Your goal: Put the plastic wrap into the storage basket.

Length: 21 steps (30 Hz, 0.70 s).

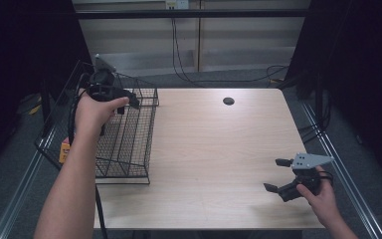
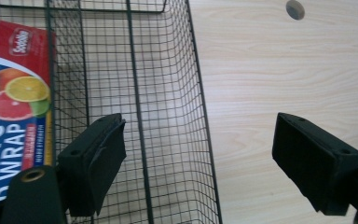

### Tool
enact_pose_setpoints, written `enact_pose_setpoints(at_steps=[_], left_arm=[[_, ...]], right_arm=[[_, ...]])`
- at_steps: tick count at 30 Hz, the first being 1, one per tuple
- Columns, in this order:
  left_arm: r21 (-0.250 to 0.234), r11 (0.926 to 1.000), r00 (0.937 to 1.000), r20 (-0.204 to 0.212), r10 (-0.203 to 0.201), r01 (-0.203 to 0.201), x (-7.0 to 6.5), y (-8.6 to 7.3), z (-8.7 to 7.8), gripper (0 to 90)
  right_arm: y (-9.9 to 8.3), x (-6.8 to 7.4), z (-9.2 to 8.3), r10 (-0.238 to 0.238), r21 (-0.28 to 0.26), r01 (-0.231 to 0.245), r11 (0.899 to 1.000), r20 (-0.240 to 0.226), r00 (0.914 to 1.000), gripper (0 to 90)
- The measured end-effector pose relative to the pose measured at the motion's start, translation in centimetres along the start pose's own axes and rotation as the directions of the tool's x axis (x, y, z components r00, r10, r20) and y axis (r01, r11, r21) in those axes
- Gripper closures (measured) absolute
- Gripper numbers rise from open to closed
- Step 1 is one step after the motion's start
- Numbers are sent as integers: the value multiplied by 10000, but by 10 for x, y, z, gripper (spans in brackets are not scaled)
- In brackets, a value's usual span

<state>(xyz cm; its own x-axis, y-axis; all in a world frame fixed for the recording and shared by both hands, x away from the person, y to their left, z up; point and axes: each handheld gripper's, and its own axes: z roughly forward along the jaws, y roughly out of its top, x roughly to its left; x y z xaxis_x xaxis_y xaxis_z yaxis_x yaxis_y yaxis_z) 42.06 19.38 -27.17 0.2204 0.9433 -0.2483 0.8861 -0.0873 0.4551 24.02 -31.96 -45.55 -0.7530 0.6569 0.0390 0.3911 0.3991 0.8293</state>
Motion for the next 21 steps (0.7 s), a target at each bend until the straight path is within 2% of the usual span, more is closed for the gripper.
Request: enact_pose_setpoints(at_steps=[9,10,13,16,21], left_arm=[[-74,9984,9971,493,572,-569,-18,-7,11,160],[-51,9971,9957,539,755,-754,-21,-8,12,159],[-91,9951,9921,781,986,-982,-28,-11,15,155],[-83,9922,9890,794,1245,-1242,-34,-14,19,149],[-93,9886,9831,1047,1501,-1500,-42,-20,26,144]], right_arm=[[0,2,1,-46,96,46,9999,-13,10000,16],[0,2,1,-38,92,39,10000,-9,10000,16],[0,2,1,-70,124,71,9999,-77,9999,16],[0,2,1,-63,139,64,9999,-84,9999,16],[1,2,2,-73,147,73,9999,-67,10000,16]])
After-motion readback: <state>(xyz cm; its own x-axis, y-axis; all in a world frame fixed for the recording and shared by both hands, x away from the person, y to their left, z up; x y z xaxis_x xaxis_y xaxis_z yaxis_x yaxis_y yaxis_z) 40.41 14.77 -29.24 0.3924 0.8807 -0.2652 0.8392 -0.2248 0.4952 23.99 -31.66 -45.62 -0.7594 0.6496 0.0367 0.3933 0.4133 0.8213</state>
